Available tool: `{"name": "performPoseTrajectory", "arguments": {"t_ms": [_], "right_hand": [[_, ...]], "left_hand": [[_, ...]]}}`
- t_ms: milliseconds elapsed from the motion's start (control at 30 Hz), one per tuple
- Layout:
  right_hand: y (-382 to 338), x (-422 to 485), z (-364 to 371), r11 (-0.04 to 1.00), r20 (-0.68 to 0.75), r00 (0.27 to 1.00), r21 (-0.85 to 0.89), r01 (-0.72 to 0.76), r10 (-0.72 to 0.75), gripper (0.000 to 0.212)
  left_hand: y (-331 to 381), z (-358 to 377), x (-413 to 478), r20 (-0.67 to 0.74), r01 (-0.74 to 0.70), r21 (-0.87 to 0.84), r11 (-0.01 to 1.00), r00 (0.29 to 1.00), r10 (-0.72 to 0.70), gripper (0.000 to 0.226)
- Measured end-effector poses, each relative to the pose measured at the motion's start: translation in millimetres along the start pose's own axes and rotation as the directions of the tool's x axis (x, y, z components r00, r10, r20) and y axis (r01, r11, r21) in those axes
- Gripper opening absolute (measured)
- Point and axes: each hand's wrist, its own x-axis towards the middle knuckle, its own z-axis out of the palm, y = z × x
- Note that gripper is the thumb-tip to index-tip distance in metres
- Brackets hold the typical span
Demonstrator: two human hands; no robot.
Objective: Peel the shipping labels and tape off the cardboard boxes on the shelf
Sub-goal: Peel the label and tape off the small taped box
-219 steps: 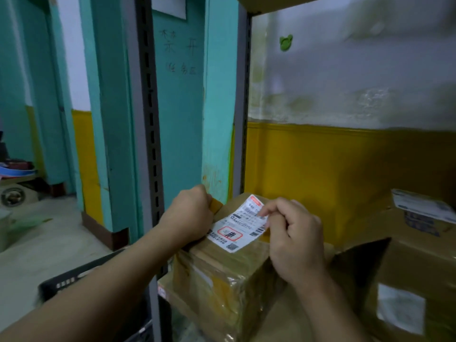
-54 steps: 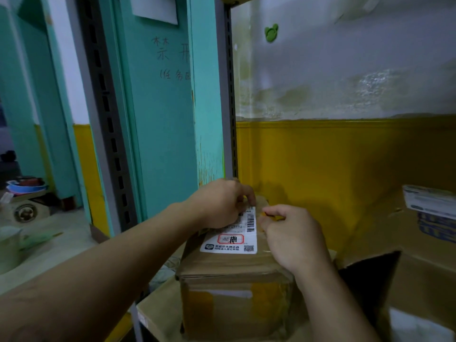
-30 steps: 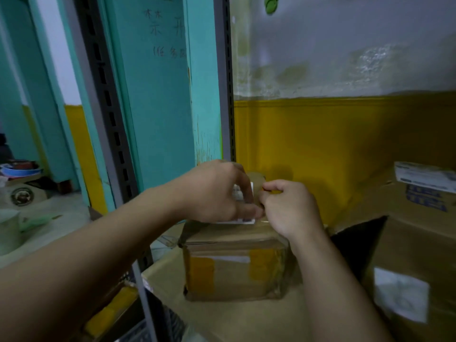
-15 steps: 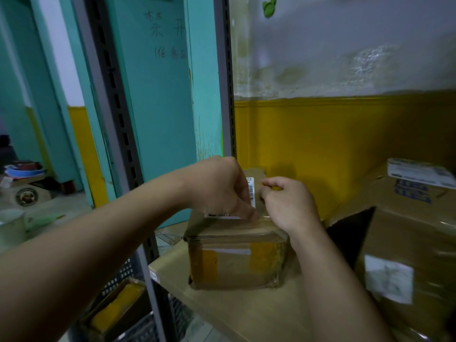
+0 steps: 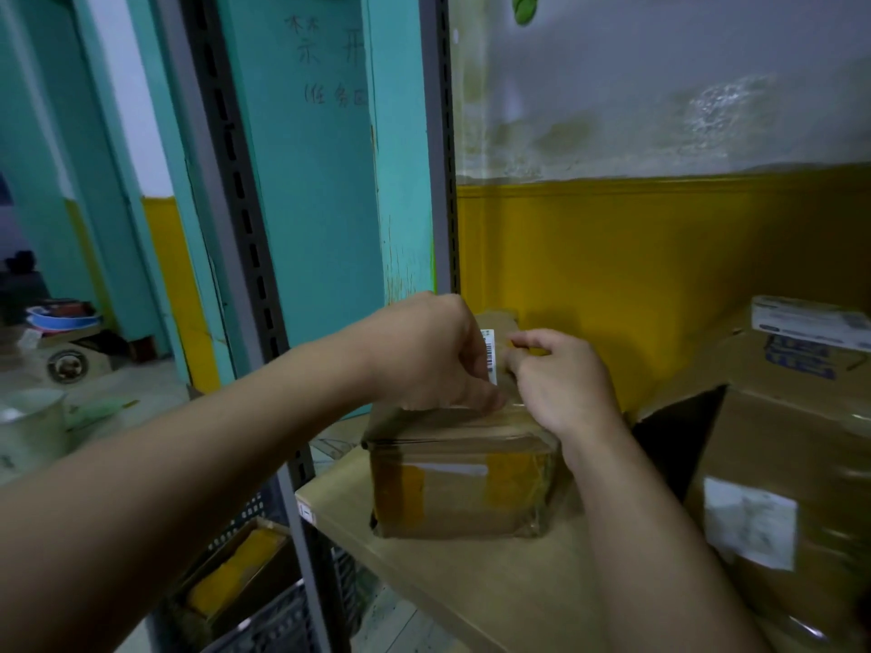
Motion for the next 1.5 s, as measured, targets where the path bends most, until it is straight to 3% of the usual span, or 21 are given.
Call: {"name": "performPoseTrajectory", "arguments": {"t_ms": [300, 500, 700, 900, 1067, 1300, 1500], "right_hand": [[0.3, 0.6, -0.9, 1.0, 0.017, 0.999, -0.001, -0.028, 0.028, 0.029], [-1.6, -2.6, -0.8, 0.995, 0.073, 0.994, 0.059, -0.083, 0.079, 0.036], [-3.8, -6.9, 0.2, 0.99, 0.074, 0.991, 0.082, -0.115, 0.109, 0.036], [-2.7, -6.5, 0.4, 0.988, 0.057, 0.992, 0.097, -0.121, 0.116, 0.035], [-1.7, -4.8, 1.5, 0.991, 0.038, 0.994, 0.08, -0.108, 0.106, 0.037], [-1.3, -2.7, -1.4, 0.999, 0.002, 0.999, -0.007, -0.038, 0.038, 0.029], [-2.7, -5.6, -2.8, 0.999, -0.003, 1.0, -0.036, -0.027, 0.027, 0.03]], "left_hand": [[2.6, 8.1, 5.7, -0.095, -0.017, 0.148, 0.989, 0.995, 0.032, 0.022], [-16.9, 4.2, 7.0, -0.007, -0.005, -0.036, 0.999, 1.0, 0.005, 0.01], [-25.2, -3.2, 6.9, 0.105, -0.038, -0.068, 0.997, 0.993, 0.045, 0.022], [-43.9, -1.0, -1.5, 0.007, -0.175, -0.079, 0.981, 0.984, 0.176, 0.016], [-55.1, -0.1, -10.8, -0.09, -0.276, 0.096, 0.957, 0.955, 0.284, 0.016], [-69.2, -12.6, -28.0, 0.029, -0.304, 0.375, 0.876, 0.948, 0.317, 0.027], [-76.2, -13.4, -38.3, 0.037, -0.279, 0.323, 0.904, 0.959, 0.282, 0.031]]}}
